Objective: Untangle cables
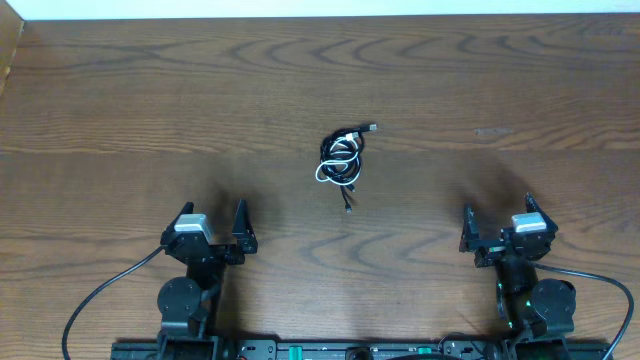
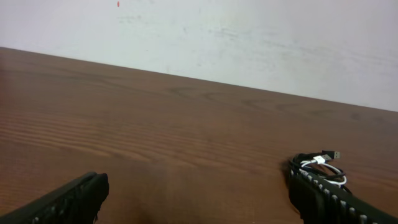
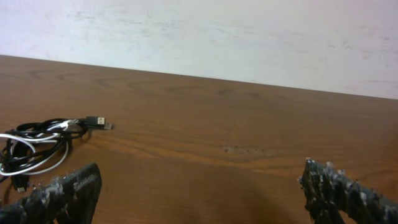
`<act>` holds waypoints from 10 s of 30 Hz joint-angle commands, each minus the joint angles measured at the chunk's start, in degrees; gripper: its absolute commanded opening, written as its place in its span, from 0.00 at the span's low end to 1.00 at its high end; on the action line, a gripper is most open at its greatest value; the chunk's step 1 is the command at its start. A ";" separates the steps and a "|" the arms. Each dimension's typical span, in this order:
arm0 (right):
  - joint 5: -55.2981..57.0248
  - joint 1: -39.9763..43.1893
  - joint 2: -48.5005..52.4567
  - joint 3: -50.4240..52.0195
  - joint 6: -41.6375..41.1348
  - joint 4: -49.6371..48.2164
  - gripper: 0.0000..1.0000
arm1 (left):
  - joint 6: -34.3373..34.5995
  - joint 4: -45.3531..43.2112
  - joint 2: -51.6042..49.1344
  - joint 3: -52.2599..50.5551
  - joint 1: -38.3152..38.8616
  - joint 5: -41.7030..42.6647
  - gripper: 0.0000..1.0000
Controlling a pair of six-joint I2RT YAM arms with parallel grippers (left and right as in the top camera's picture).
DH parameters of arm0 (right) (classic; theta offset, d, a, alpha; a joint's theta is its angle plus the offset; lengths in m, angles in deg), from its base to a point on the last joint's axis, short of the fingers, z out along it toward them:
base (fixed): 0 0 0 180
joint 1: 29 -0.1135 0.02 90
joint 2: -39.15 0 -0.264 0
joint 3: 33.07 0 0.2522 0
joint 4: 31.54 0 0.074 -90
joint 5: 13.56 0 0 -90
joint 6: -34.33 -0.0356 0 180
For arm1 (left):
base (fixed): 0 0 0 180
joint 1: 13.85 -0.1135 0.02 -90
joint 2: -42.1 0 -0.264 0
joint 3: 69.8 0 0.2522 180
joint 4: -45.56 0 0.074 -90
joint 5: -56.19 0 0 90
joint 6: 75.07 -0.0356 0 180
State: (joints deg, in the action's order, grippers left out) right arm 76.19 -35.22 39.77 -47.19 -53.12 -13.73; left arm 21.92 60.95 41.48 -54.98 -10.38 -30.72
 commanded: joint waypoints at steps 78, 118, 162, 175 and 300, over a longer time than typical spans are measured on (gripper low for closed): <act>-0.13 0.28 -0.24 0.04 -0.33 0.31 0.99 | 4.48 20.44 -38.49 36.06 -0.17 5.49 0.98; -0.13 0.28 -0.24 0.04 -0.33 0.31 0.99 | 1.62 29.81 -80.91 70.53 11.74 6.97 0.98; -0.13 0.28 -0.24 0.04 -0.33 0.31 0.99 | 12.22 32.04 -111.03 70.42 24.59 15.78 0.08; -0.13 0.28 -0.24 0.04 -0.33 0.31 0.99 | 9.51 34.18 -102.64 70.47 24.59 22.18 0.07; -17.77 0.22 58.84 -42.66 -30.77 30.05 0.99 | -1.51 25.38 -100.59 67.76 38.34 37.64 0.08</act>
State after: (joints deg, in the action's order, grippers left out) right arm 62.73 -35.22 97.74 -88.78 -78.28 16.17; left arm 24.74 86.15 -60.64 12.76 27.97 -0.36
